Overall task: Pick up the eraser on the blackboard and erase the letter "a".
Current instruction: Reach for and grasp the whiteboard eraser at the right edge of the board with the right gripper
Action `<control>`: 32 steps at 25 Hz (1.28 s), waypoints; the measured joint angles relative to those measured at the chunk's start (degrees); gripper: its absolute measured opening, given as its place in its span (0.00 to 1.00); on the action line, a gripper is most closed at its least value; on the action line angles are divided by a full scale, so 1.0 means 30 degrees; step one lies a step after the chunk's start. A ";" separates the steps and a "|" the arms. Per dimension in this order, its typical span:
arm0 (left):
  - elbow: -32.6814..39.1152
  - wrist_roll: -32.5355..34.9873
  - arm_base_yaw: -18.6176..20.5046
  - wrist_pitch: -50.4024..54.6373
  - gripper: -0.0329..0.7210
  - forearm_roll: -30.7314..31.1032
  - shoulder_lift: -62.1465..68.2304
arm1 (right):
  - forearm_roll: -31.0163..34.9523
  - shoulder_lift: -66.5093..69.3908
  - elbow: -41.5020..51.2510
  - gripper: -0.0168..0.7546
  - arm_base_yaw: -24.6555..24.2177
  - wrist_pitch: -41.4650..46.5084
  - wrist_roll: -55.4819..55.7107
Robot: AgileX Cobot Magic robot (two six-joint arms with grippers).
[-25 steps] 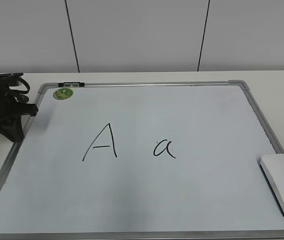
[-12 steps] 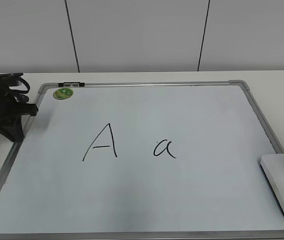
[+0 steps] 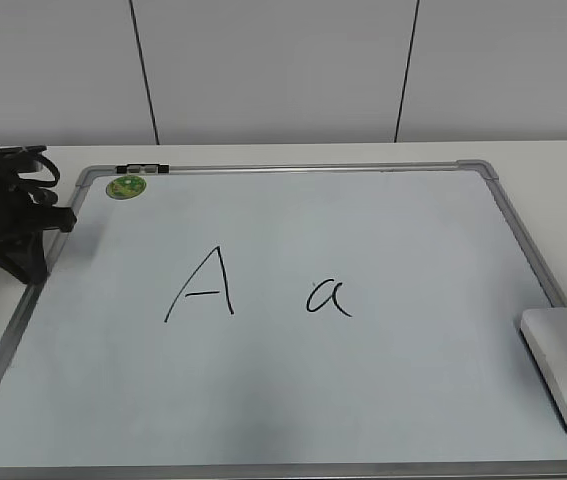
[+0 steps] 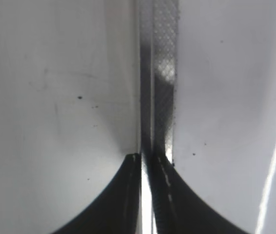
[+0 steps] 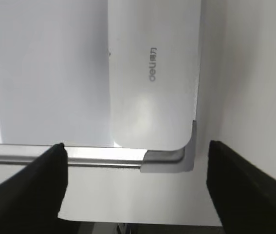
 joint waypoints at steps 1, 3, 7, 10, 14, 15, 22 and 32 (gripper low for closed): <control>0.0000 0.0000 0.0000 0.0000 0.12 0.0000 0.0000 | 0.0000 0.0188 -0.0062 0.89 0.0000 -0.0035 0.0040; 0.0000 0.0000 0.0000 0.0000 0.12 0.0000 0.0000 | 0.0000 0.1529 -0.0664 0.89 0.0000 -0.0258 0.0109; 0.0000 0.0000 0.0000 0.0000 0.12 0.0000 0.0000 | 0.0000 0.2844 -0.1411 0.89 -0.0185 -0.0332 0.0109; 0.0000 0.0000 0.0000 0.0000 0.13 0.0000 0.0000 | 0.0046 0.3795 -0.1856 0.89 -0.0573 -0.0401 0.0109; 0.0000 0.0000 0.0000 0.0000 0.13 0.0000 0.0000 | 0.0117 0.4670 -0.2139 0.89 -0.0970 -0.0492 0.0114; 0.0000 0.0000 0.0000 0.0000 0.13 0.0000 0.0000 | 0.0191 0.4783 -0.2190 0.89 -0.1012 -0.0536 0.0114; 0.0000 0.0000 0.0000 0.0000 0.14 0.0000 0.0000 | 0.0817 0.5929 -0.2287 0.88 -0.1250 -0.1177 -0.0414; 0.0000 0.0000 0.0000 0.0037 0.15 -0.0034 0.0000 | 0.0817 0.7312 -0.2435 0.84 -0.1250 -0.2288 -0.0417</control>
